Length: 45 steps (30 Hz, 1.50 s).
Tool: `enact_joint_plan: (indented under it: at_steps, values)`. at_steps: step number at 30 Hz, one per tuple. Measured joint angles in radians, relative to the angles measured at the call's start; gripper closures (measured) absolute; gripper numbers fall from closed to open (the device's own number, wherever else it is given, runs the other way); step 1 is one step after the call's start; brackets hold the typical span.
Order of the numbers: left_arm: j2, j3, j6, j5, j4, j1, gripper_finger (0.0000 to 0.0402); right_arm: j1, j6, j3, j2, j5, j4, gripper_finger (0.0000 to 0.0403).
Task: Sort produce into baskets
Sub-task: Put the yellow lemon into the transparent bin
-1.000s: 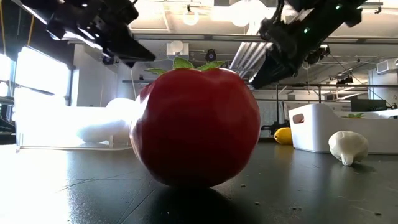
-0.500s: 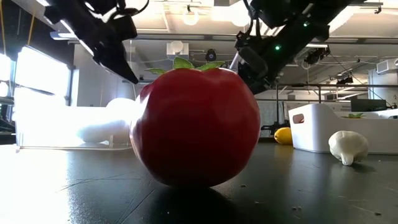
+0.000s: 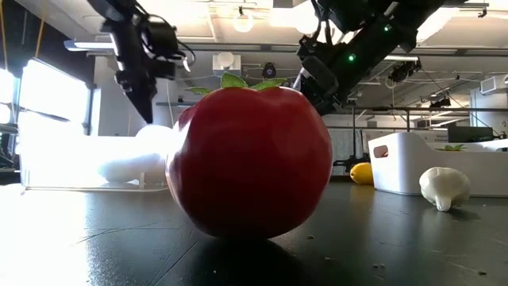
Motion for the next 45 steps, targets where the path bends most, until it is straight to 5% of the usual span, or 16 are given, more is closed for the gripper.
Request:
enact_joint_plan:
  at_steps: [10,23,28,36,45]
  values:
    - [0.219,0.123,0.116,-0.034,0.013,0.059,0.0375,0.000,0.004,0.000,0.000,0.000,0.000,0.0127]
    - [0.358,0.122,0.042,-0.179,0.040,0.060,0.0166,0.000,0.002,0.000,0.000,0.000,-0.020,0.0127]
    - [0.423,0.121,0.048,-0.208,0.074,0.086,0.0122,0.000,0.000,0.000,0.000,0.000,-0.021,0.0127]
    - [0.469,0.121,0.081,-0.208,0.092,0.111,0.0129,0.000,0.000,0.000,0.000,0.000,-0.027,0.0127]
    - [0.496,0.122,0.098,-0.216,0.089,0.107,0.0226,0.000,0.000,0.000,0.000,0.000,-0.026,0.0127]
